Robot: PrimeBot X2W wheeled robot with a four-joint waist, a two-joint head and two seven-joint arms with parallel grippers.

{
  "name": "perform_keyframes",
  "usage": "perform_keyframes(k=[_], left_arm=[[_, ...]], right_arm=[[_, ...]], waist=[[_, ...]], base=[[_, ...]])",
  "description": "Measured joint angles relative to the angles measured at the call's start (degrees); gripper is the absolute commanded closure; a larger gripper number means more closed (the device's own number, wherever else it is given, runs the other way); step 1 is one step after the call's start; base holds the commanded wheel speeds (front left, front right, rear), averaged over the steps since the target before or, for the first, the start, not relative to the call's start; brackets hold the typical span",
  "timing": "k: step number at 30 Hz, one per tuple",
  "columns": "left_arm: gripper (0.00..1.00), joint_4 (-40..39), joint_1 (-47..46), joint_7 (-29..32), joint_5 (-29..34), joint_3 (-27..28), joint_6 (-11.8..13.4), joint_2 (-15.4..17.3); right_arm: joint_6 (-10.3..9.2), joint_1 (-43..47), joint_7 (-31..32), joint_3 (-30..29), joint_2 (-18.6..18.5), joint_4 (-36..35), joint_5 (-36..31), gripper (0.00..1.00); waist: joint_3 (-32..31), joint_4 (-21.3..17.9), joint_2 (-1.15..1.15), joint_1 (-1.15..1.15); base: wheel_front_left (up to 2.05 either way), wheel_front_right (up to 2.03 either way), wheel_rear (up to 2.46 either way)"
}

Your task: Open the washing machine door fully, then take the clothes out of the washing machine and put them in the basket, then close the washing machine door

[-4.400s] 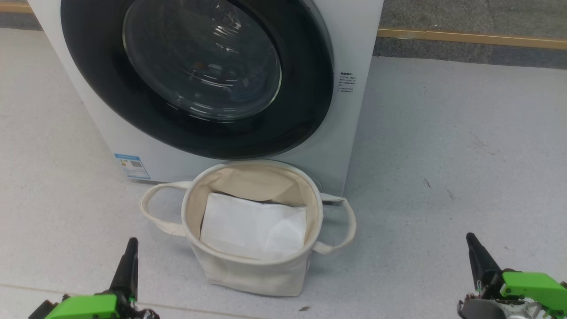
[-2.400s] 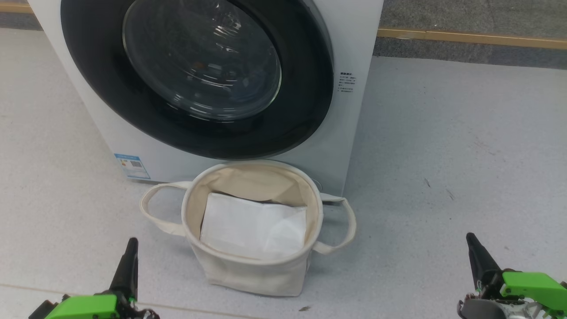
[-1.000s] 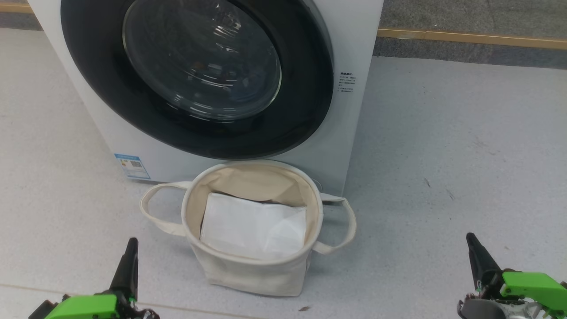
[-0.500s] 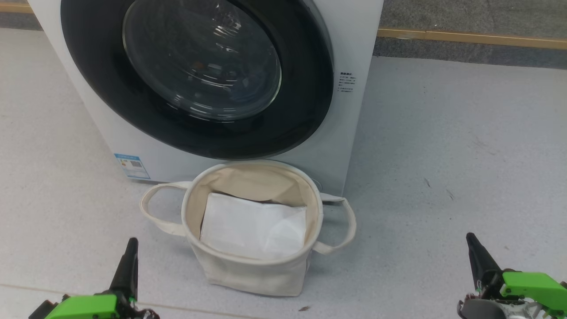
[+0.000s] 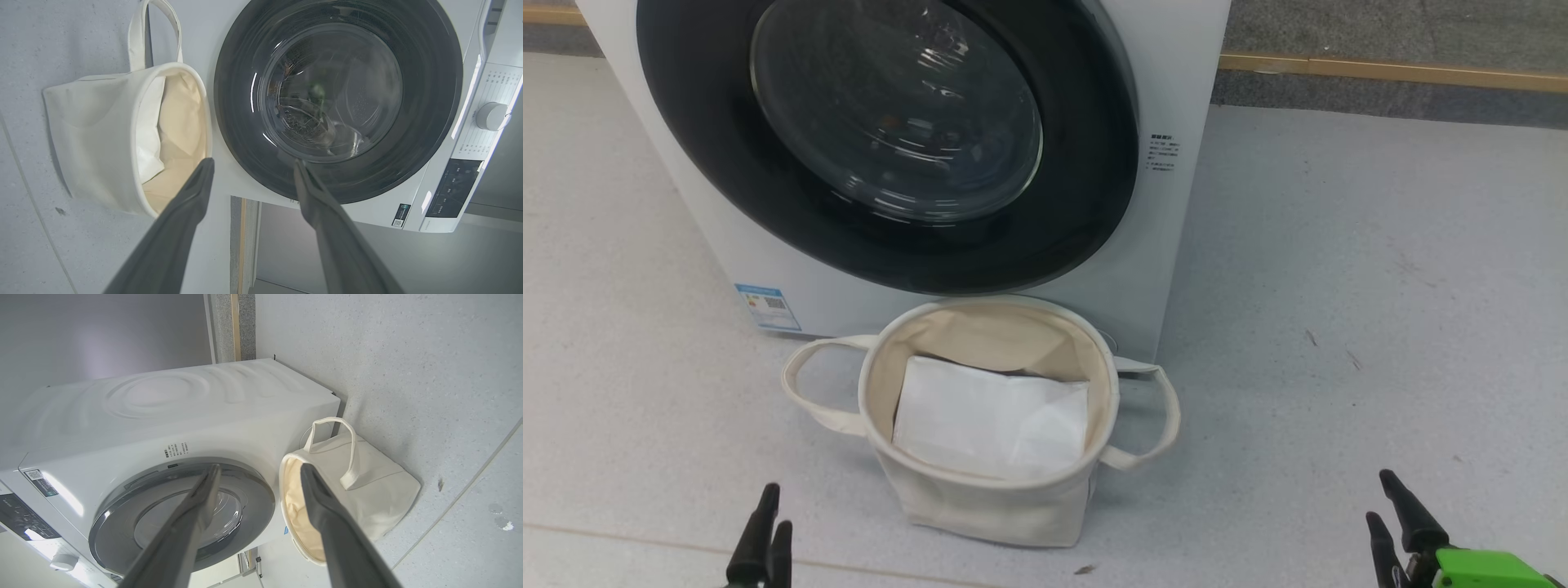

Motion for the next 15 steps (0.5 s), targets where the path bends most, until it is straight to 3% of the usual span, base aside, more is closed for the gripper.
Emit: perform_keyframes(k=[4,9,15], left_arm=[[0.0,-0.26,-0.19,-0.45,-0.43,0.0,0.48,-0.02],[0.0,-1.56,-0.25,-1.15,-0.21,-0.53,0.91,0.21],[0.0,-3.38,-0.74,-2.52,3.85,-2.45,0.92,1.42]], right_arm=[[0.0,-0.16,-0.67,0.44,0.0,-0.01,0.68,0.0],[0.0,-0.27,-1.63,1.02,0.0,-0.4,0.75,0.0],[0.0,-0.59,-2.5,2.3,-0.12,-1.89,1.01,0.0]], waist=[[-0.14,0.14,0.0,0.08],[-0.02,0.31,0.0,0.01],[-0.03,0.48,0.0,0.01]], base=[[0.0,0.0,0.0],[0.0,0.0,0.0],[0.0,0.0,0.0]])
